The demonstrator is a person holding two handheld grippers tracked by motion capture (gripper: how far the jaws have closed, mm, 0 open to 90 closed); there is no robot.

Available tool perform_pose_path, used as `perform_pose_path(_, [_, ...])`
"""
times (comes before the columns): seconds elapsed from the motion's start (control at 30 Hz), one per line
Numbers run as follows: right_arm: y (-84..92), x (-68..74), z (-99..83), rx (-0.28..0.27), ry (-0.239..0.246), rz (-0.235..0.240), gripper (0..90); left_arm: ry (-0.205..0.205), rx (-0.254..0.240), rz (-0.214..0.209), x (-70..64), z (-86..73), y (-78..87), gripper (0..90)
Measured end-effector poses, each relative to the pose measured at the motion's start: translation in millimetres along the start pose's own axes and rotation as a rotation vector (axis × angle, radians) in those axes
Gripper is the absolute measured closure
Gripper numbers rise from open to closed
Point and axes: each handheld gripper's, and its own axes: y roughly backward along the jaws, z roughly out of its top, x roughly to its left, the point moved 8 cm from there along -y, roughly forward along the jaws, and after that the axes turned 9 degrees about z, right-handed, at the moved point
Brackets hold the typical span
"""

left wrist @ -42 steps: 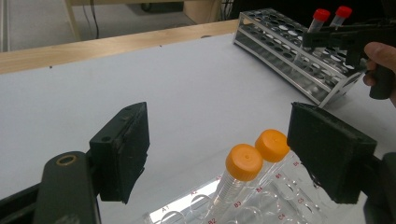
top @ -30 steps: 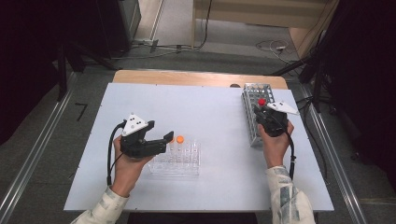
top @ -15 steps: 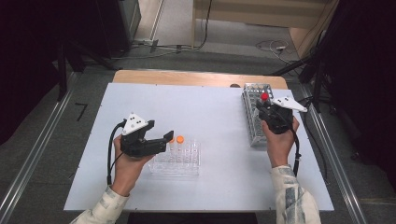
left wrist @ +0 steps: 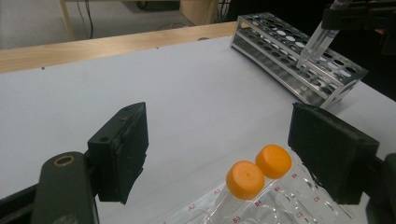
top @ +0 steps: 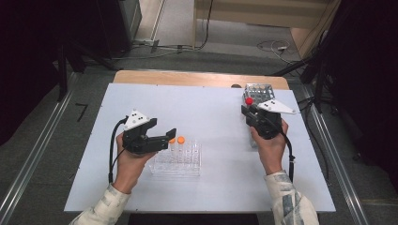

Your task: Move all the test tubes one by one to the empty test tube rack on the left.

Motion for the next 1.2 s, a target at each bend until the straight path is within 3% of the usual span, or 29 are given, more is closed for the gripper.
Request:
perform_pose_path(0.3, [-16.4, 39.5, 0.6, 0.018, 0.032, 0.094, 71.8, 0.014, 0.001, 0.003, -0.1, 4.3, -8.5, 19.9])
perform_pose_path(0.57, [-33.4, 71.1, 0.7, 0.034, 0.055, 0.161, 71.8, -0.008, 0.0, -0.003, -11.2, 16.6, -20.7, 20.1])
perform_pose_path(0.87, [-49.7, 94.0, -2.6, 0.057, 0.083, 0.207, 71.8, -0.02, -0.007, -0.013, -24.8, 26.4, -35.3, 22.5])
perform_pose_path(1.2, [-60.6, 111.5, -1.2, 0.071, 0.101, 0.231, 71.9, -0.06, -0.029, -0.037, -44.3, 42.0, -47.5, 33.9])
